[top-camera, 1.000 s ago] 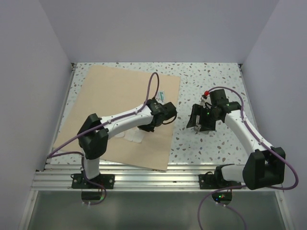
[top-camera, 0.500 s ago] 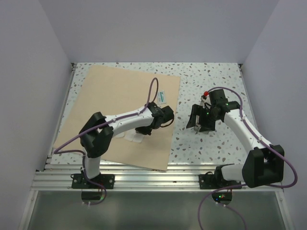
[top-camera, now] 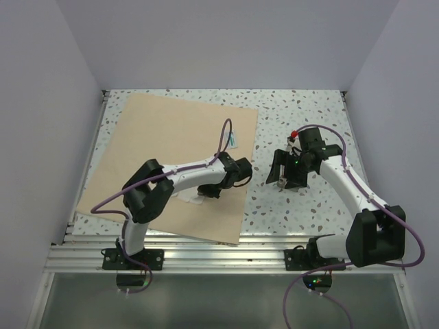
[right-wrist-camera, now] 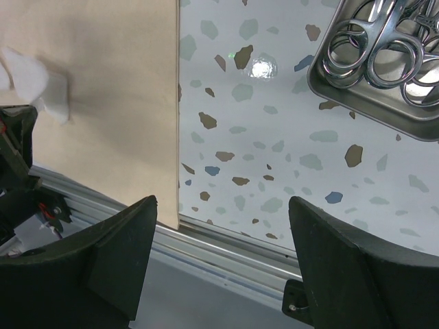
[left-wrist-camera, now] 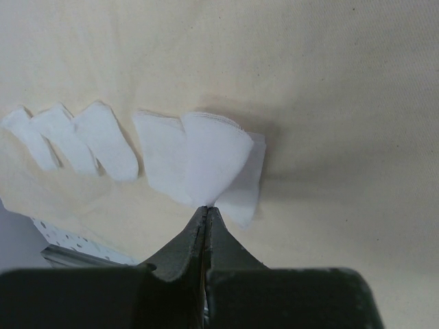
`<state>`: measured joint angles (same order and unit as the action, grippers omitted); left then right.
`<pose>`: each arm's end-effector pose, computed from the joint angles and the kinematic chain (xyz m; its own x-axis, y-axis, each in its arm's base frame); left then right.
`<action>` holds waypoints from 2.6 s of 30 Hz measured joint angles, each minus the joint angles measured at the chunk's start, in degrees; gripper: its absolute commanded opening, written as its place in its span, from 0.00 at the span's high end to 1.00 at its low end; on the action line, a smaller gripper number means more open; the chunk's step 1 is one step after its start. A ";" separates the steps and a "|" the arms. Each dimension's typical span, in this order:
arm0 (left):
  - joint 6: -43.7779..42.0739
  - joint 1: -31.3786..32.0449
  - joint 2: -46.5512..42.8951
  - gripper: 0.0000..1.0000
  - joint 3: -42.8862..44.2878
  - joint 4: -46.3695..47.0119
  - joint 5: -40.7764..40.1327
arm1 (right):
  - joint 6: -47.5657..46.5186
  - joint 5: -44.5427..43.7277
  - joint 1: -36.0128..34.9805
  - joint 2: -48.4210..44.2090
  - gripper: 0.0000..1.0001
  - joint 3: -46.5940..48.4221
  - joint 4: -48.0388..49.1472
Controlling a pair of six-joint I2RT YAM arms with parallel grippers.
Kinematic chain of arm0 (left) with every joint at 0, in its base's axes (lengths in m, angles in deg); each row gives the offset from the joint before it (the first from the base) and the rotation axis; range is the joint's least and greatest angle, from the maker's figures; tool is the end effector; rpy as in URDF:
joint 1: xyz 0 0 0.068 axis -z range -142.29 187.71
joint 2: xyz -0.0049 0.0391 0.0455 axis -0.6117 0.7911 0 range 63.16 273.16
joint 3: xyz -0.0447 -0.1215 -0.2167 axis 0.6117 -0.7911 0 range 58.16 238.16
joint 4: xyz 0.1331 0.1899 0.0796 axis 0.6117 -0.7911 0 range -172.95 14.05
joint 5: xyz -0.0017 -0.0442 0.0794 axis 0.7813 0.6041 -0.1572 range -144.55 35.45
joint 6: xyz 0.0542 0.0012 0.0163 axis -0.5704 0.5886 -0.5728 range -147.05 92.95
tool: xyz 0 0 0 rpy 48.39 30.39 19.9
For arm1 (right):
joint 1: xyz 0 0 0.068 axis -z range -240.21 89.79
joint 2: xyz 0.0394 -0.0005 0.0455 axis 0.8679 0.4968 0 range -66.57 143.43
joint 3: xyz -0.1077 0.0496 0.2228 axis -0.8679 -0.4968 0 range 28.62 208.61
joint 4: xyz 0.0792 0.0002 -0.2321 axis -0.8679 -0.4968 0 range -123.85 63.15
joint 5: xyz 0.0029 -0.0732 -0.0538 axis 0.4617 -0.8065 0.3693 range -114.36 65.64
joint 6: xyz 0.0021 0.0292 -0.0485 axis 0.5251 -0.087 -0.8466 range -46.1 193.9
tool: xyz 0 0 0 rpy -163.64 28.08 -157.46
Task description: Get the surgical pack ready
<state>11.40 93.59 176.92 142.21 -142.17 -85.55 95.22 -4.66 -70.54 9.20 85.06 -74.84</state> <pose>0.2044 -0.2652 0.1678 -0.8968 0.3732 -0.2378 0.2320 0.8542 0.4654 0.2316 0.0559 0.2275 -0.9534 0.1741 -0.2463 0.0535 0.9013 0.4299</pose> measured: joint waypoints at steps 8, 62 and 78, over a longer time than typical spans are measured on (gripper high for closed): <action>-0.11 0.87 1.14 1.00 -1.88 1.14 1.66 | -0.02 0.57 0.00 0.39 0.18 -0.02 0.04; 2.64 2.05 1.03 0.64 -6.36 3.91 1.79 | -0.42 0.87 0.00 1.22 0.17 -0.98 0.85; 1.86 2.05 0.96 1.00 -5.95 4.00 -0.94 | -0.44 0.92 0.00 1.22 0.16 -0.98 0.85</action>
<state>13.26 95.64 177.88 136.26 -138.17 -86.49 94.78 -3.74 -70.54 10.42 84.08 -73.99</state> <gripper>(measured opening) 0.014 0.833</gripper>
